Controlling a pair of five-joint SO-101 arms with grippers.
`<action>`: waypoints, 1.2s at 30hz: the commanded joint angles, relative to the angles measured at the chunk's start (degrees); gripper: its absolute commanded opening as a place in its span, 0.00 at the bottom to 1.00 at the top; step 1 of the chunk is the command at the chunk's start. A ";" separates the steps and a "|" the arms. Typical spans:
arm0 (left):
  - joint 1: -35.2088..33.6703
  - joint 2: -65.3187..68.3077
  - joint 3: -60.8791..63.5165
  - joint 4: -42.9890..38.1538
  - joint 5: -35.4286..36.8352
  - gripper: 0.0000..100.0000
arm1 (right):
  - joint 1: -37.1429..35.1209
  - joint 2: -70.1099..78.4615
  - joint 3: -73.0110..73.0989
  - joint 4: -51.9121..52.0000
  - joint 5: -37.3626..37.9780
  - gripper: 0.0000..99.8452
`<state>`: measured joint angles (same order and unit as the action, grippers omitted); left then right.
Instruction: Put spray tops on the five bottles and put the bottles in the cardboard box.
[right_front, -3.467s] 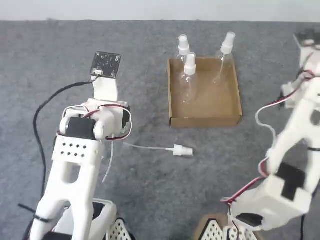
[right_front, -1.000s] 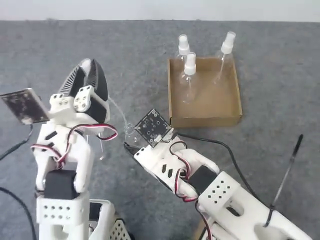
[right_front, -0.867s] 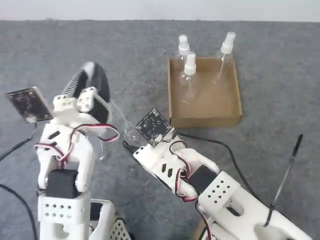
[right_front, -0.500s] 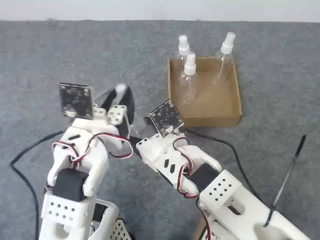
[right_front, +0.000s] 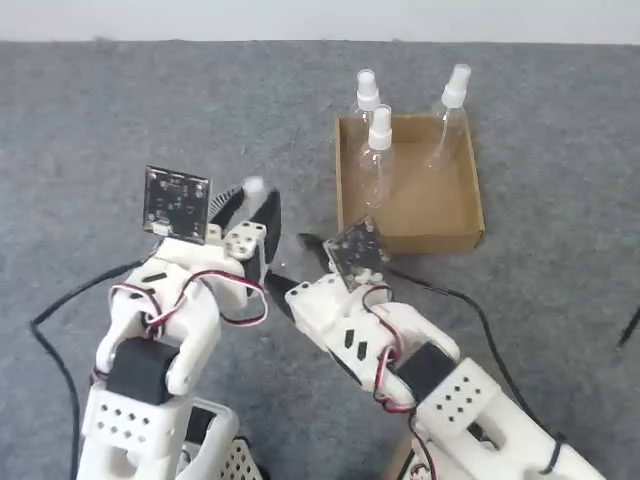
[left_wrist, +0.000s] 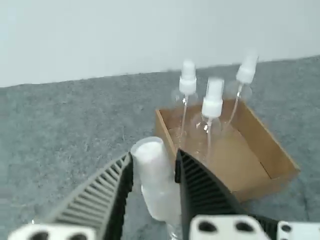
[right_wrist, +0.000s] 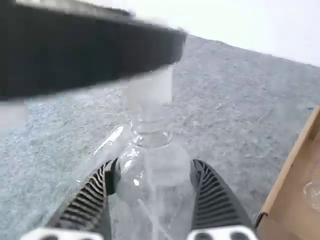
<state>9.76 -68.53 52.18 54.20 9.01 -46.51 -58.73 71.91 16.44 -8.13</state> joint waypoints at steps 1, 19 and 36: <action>-1.58 -0.26 -7.60 0.35 -0.53 0.12 | 1.19 -4.35 0.00 -1.19 -0.44 0.01; 2.90 12.57 -13.23 1.58 -0.26 0.19 | 1.19 -4.44 0.00 -1.19 -0.44 0.01; -10.20 12.92 -20.09 8.00 -2.55 0.12 | 1.19 -4.44 0.88 -1.19 -0.44 0.01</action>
<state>0.62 -55.87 30.81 63.96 6.99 -45.98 -61.36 73.05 16.44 -8.13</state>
